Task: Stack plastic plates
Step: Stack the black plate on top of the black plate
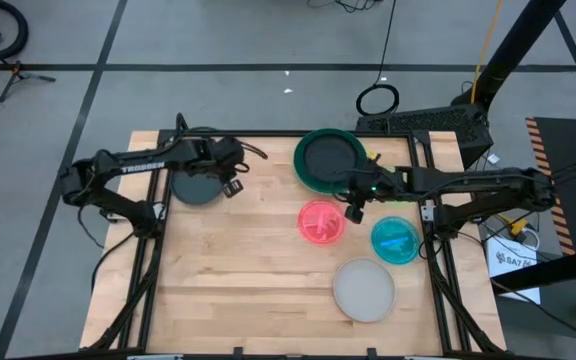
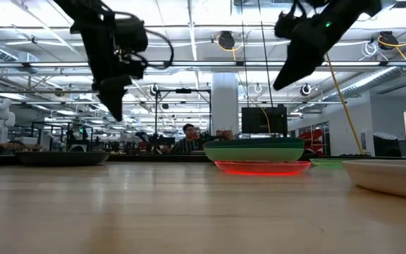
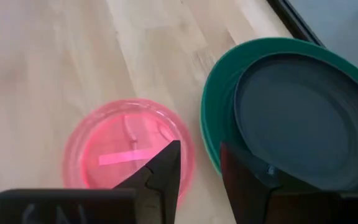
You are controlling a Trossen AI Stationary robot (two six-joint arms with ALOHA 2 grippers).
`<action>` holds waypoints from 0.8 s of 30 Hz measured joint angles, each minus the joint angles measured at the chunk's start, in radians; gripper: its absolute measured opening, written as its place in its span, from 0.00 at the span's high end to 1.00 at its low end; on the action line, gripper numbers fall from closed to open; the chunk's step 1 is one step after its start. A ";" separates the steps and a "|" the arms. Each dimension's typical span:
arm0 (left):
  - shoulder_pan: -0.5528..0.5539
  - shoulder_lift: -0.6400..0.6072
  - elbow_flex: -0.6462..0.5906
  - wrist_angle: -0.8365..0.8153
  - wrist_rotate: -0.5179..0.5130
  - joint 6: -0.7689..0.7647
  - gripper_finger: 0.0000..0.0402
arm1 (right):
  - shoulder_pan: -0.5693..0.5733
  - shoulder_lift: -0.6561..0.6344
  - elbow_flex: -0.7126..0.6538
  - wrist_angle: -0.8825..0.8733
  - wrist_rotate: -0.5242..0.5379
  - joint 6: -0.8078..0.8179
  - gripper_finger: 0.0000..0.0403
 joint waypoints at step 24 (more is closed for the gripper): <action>0.135 0.052 -0.005 -0.181 0.075 -0.197 0.72 | 0.112 -0.068 0.000 0.082 0.000 -0.083 0.74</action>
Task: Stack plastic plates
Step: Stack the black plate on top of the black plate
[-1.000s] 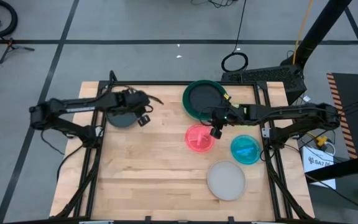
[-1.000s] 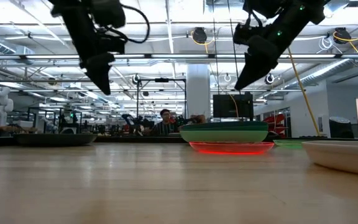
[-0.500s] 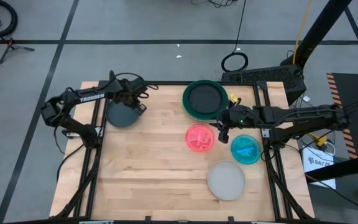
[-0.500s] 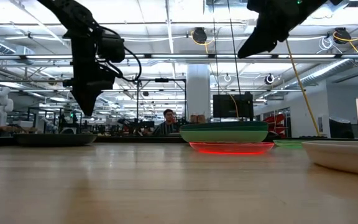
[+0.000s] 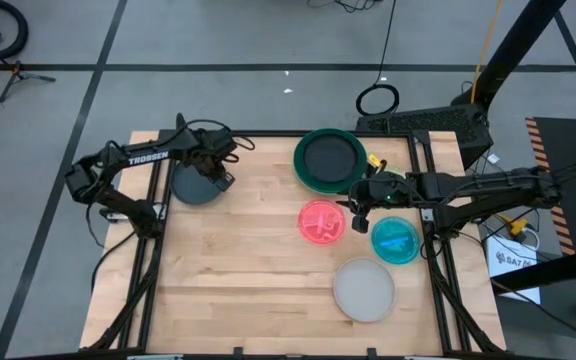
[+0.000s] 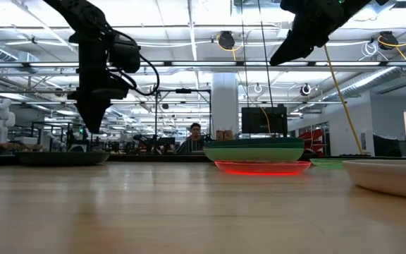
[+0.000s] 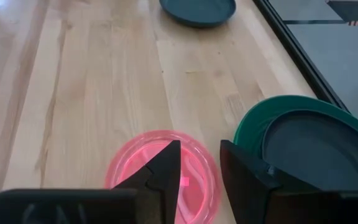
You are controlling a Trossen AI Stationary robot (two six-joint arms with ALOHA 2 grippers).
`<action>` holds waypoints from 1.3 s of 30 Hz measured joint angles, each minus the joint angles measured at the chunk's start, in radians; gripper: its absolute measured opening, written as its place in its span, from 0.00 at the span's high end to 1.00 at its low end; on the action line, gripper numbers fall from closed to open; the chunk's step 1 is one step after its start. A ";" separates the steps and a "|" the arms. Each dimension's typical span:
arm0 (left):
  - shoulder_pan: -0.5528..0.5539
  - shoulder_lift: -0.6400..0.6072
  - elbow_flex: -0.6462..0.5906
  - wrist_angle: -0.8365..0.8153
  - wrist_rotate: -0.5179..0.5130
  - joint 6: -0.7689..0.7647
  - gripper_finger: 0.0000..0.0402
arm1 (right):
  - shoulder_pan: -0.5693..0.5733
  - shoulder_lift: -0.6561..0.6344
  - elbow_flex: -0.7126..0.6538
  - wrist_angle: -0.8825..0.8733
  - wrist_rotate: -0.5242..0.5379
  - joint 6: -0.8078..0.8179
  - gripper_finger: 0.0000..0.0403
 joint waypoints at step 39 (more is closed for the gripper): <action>-0.158 0.000 -0.258 0.279 -0.018 -0.222 0.56 | 0.000 0.000 0.000 0.000 0.000 0.000 0.74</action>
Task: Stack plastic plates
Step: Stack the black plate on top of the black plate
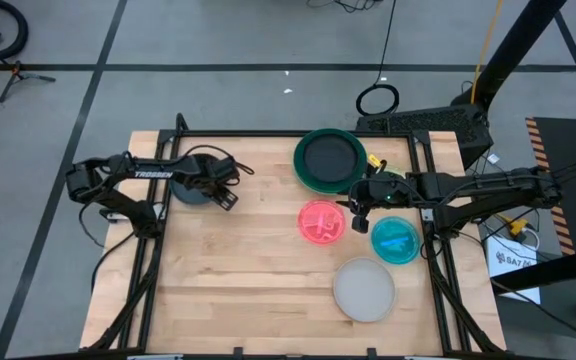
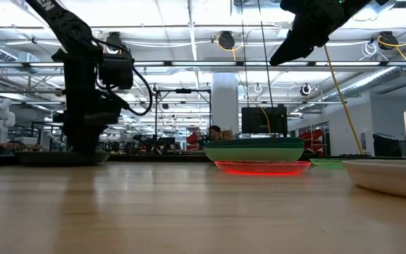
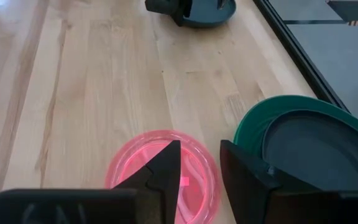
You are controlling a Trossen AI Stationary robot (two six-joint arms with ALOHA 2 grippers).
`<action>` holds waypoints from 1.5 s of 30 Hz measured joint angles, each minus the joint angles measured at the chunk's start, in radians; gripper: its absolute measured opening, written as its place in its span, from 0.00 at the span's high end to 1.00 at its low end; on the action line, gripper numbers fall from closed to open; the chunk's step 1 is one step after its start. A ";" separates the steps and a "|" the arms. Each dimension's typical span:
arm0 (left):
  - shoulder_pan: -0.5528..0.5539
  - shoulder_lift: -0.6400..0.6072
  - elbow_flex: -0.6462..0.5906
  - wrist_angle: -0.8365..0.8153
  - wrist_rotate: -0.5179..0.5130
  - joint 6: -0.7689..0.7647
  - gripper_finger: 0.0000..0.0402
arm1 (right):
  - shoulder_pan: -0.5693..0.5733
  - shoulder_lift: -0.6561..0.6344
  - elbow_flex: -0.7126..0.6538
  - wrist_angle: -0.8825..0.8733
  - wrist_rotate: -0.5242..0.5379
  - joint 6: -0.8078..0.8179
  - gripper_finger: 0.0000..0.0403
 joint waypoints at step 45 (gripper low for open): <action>-0.117 0.103 0.018 -0.031 -0.170 0.004 0.94 | 0.000 0.000 0.000 0.000 0.003 -0.003 0.74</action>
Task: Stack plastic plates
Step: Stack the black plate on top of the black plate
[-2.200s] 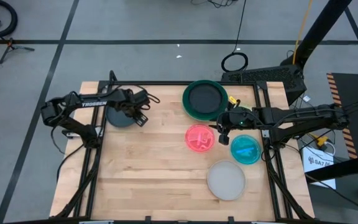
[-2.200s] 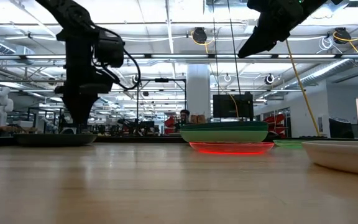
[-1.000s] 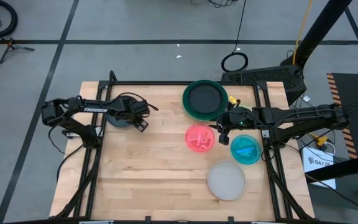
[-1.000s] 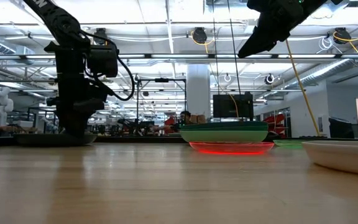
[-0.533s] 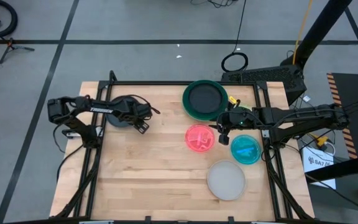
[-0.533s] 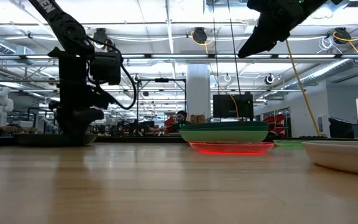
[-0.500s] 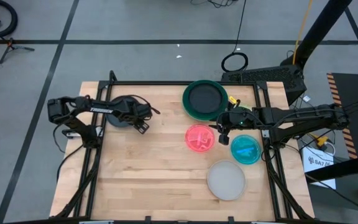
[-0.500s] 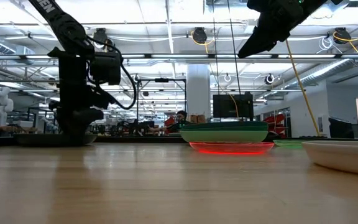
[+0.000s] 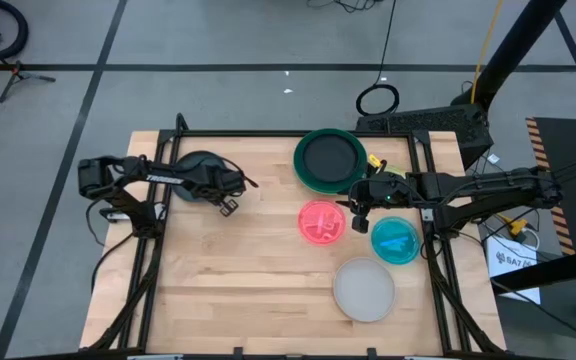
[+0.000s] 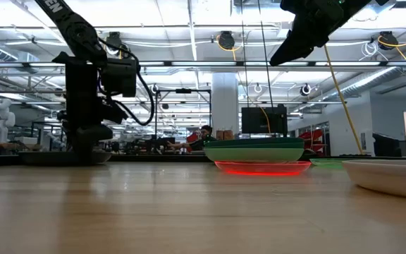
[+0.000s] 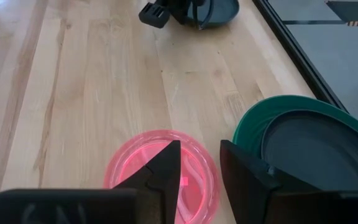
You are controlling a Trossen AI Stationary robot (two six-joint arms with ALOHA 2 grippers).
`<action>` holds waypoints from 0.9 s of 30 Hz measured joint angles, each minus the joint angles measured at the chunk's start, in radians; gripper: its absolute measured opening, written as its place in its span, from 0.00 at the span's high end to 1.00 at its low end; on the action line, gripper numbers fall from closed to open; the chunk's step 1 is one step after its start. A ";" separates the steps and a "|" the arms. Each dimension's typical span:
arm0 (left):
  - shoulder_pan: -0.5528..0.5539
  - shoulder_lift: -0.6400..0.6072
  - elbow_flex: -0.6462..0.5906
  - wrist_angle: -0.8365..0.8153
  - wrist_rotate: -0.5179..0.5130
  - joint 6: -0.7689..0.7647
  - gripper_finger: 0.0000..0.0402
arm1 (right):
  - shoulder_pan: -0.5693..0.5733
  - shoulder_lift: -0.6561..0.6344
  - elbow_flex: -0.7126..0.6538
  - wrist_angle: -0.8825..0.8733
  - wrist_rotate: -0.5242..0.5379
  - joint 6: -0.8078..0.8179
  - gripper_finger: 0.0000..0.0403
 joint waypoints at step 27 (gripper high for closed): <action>-0.253 0.000 0.361 0.092 -0.096 0.801 0.97 | 0.000 0.000 0.000 -0.008 0.000 0.000 0.74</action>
